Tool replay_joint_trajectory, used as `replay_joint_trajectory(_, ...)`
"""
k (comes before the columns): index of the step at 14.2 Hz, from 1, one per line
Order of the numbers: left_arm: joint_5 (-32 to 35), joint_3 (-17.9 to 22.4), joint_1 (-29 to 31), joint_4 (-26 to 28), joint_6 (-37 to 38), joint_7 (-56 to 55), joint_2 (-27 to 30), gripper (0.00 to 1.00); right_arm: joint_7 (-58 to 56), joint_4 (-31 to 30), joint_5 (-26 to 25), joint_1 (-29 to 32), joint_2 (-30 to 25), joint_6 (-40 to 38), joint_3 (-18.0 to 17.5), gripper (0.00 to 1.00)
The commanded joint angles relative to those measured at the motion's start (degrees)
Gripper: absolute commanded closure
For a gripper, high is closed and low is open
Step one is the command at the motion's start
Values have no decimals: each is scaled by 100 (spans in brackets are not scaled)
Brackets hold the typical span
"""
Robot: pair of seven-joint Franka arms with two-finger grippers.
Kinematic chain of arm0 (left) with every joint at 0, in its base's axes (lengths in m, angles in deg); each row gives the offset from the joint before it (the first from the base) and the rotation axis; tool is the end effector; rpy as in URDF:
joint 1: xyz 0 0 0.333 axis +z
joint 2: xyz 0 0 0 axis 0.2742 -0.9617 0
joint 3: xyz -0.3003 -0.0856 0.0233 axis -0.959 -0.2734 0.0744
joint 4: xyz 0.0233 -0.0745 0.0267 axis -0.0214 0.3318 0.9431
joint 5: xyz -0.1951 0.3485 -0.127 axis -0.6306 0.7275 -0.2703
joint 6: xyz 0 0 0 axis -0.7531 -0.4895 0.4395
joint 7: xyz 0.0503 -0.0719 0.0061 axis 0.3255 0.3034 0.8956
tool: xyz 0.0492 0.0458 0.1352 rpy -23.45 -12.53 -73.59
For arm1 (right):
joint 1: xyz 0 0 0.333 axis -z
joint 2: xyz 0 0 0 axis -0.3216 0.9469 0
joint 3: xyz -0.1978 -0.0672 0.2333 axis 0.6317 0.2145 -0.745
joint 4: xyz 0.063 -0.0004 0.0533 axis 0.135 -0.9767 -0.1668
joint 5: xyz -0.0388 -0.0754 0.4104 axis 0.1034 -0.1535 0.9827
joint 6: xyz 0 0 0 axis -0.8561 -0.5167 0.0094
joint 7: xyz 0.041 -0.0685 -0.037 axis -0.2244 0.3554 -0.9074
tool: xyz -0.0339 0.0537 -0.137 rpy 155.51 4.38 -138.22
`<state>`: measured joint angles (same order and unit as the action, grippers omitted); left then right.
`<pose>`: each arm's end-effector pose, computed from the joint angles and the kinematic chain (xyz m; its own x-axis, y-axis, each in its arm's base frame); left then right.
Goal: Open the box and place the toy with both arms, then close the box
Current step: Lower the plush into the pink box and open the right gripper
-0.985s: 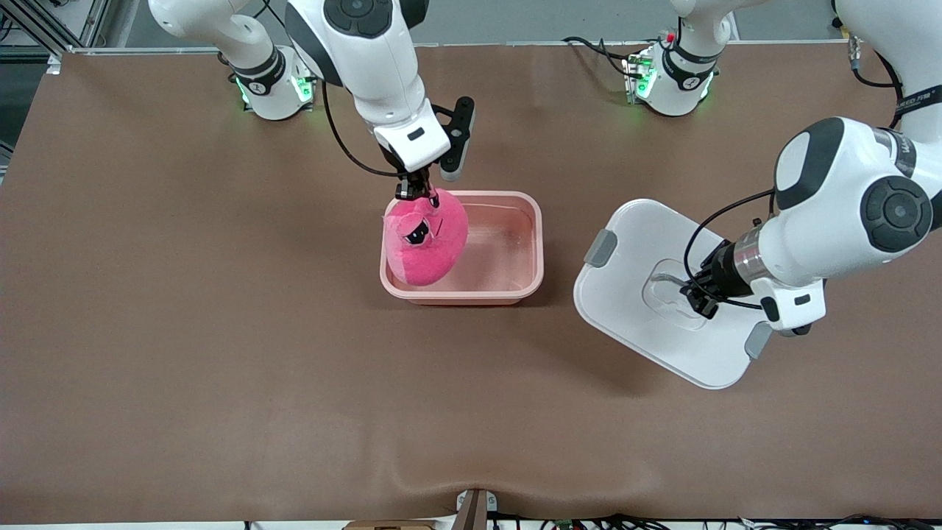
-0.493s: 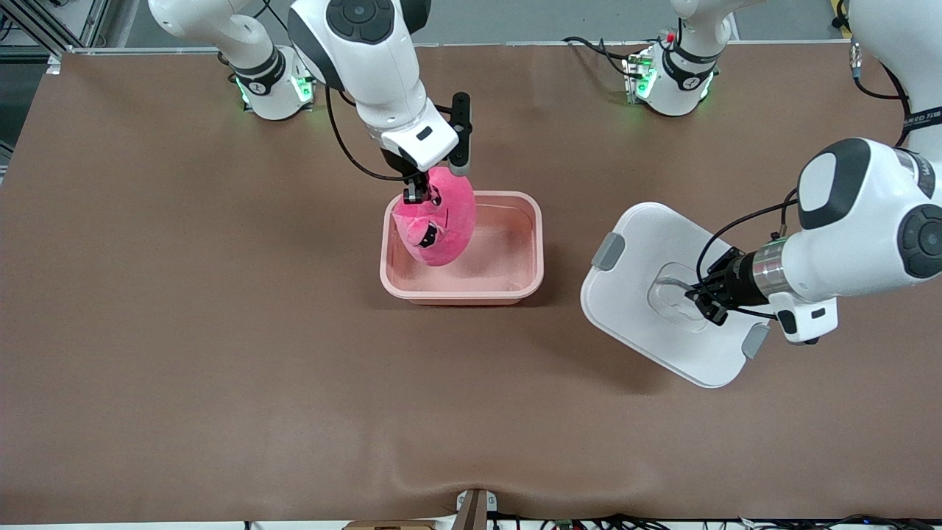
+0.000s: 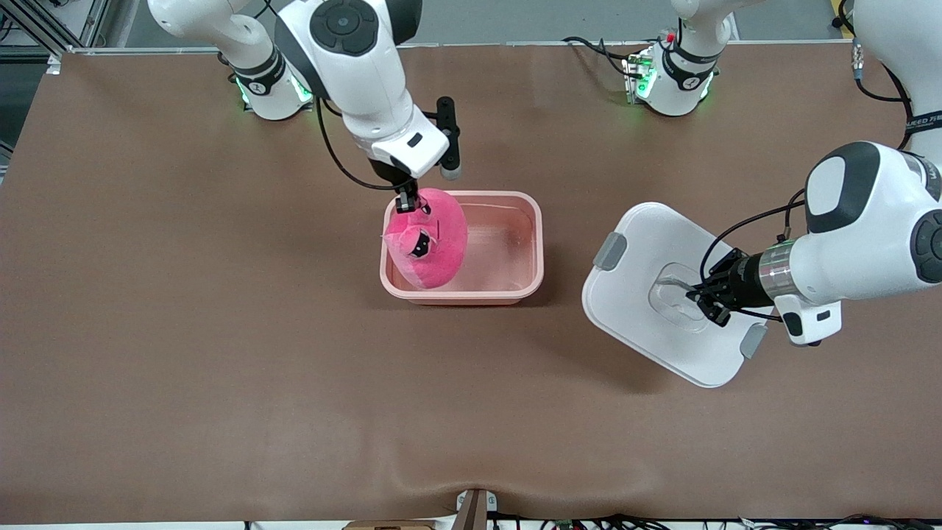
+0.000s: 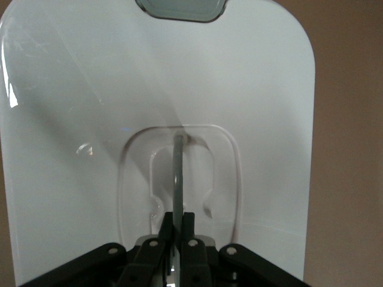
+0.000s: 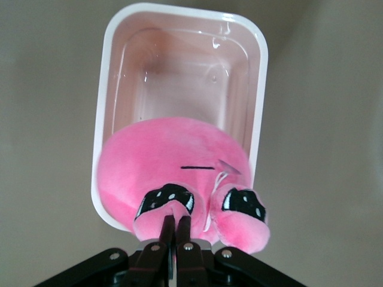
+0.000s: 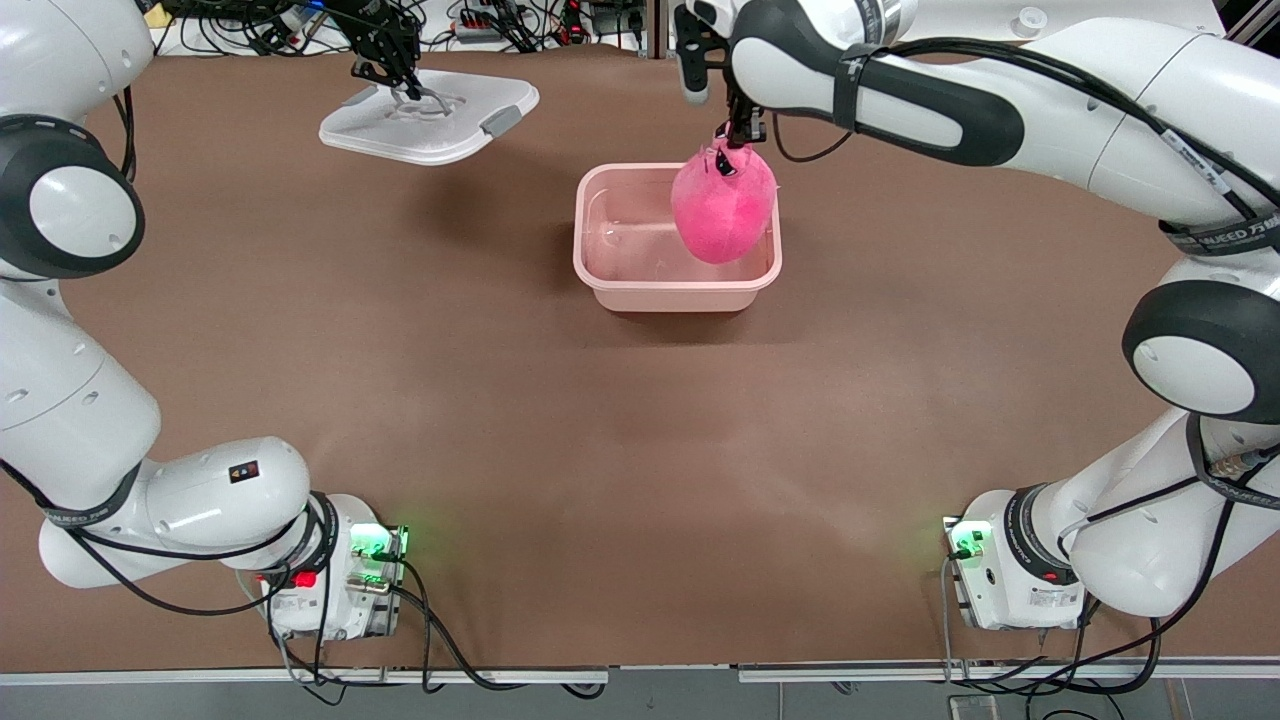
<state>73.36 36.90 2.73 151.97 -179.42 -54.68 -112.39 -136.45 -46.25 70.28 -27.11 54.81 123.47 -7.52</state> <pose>0.6747 -0.1381 0.3888 0.4491 0.8482 -0.2809 0.8827 -0.4699 -0.0076 0.5129 0.4287 0.4517 -0.1136 0.9915 0.0629 0.9924 0.1102 0.0544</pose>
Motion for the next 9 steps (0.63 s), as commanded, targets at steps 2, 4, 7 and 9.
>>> replay_joint_trajectory(2, -121, -40, 86, -1, 56, 119, 3, 100, -359, 8, -53, 183, -14, -28, -54, 100)
replay_joint_trajectory(4, -121, -40, 86, 7, 56, 119, -15, 100, -360, -27, -53, 192, -14, -11, -54, 100)
replay_joint_trajectory(7, -121, -49, 86, 16, 56, 119, -50, 100, -368, -27, -53, 236, -14, -10, -54, 100)
replay_joint_trajectory(9, -129, -49, 78, 7, 56, 119, -67, 100, -377, -27, -53, 236, -14, -10, -54, 100)
